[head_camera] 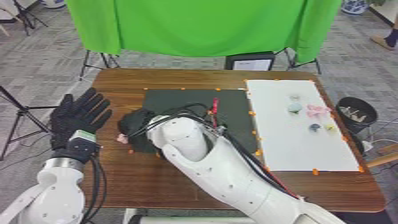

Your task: Arrange flowers

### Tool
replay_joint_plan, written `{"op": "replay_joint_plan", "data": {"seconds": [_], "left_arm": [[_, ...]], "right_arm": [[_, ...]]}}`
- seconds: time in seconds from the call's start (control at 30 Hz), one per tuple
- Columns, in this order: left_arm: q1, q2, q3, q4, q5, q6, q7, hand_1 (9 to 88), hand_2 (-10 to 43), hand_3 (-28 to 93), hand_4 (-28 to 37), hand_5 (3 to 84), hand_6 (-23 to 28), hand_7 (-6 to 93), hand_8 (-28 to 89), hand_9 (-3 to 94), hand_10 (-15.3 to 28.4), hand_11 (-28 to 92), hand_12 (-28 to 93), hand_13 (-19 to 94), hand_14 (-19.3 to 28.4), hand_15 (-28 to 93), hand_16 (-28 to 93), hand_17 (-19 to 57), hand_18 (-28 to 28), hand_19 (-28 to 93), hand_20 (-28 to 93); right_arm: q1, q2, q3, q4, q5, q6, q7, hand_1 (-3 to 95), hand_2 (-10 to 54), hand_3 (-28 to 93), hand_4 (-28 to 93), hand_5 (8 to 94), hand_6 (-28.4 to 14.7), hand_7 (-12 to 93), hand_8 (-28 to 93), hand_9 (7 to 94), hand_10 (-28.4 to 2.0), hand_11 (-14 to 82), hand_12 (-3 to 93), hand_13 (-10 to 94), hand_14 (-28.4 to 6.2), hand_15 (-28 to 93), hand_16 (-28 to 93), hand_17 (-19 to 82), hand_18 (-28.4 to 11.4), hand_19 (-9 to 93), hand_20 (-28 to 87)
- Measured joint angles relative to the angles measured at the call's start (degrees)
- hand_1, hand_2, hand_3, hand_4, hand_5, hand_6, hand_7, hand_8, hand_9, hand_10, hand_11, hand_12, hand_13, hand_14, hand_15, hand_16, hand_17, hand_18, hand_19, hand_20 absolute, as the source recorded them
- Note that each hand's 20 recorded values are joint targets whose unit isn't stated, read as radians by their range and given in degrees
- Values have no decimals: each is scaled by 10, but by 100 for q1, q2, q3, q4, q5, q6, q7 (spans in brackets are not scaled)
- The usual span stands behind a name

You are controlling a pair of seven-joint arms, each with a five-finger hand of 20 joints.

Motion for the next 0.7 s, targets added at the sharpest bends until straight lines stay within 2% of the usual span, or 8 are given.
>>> {"op": "replay_joint_plan", "data": {"seconds": [0.1,0.2,0.3,0.47,0.53,0.7], "left_arm": [[67,0,-59,-11,-10,-4,70,236,159,738,-283,482,109,115,-71,403,168,200,123,279,172,383,-70,-59,166,388,103],[172,0,-138,-37,-21,-4,138,238,159,736,-283,483,109,115,-71,403,168,201,123,279,172,384,-71,-59,166,388,103],[248,0,-183,-50,-21,-3,151,239,159,736,-283,482,109,115,-71,403,168,202,123,279,172,384,-71,-59,166,389,103],[334,-20,-255,-65,-34,-3,156,236,163,730,-283,483,109,117,-71,403,169,203,123,279,172,385,-71,-60,166,389,103],[373,-20,-294,-73,-50,-3,171,234,165,729,-283,483,109,117,-71,403,169,203,124,279,172,384,-71,-60,166,389,103],[459,-6,-361,-91,-144,6,256,229,169,726,-283,485,110,118,-72,402,170,203,124,279,172,384,-71,-59,166,389,103]], "right_arm": [[51,125,-208,-95,-72,159,-36,442,87,805,-240,605,-8,289,-57,558,-113,177,165,549,-111,609,308,303,-208,770,410],[74,228,-323,-217,-214,195,-68,431,82,805,-240,600,-14,282,-53,558,-111,184,168,556,-120,623,293,310,-214,777,414],[78,329,-389,-329,-268,314,-34,419,93,829,-239,532,-5,277,-122,520,-106,180,158,564,-115,642,274,315,-214,786,408],[78,572,-432,-564,196,841,46,507,66,811,-257,406,17,257,-176,412,-81,125,128,535,-83,656,316,289,-184,768,403],[55,633,-306,-691,321,799,-243,522,64,806,-261,368,26,251,-177,372,-79,109,116,527,-78,666,323,284,-179,762,405],[45,633,-7,-880,-473,54,-1911,536,75,803,-259,351,41,248,-180,338,-73,101,101,519,-74,673,329,279,-175,757,410]]}}
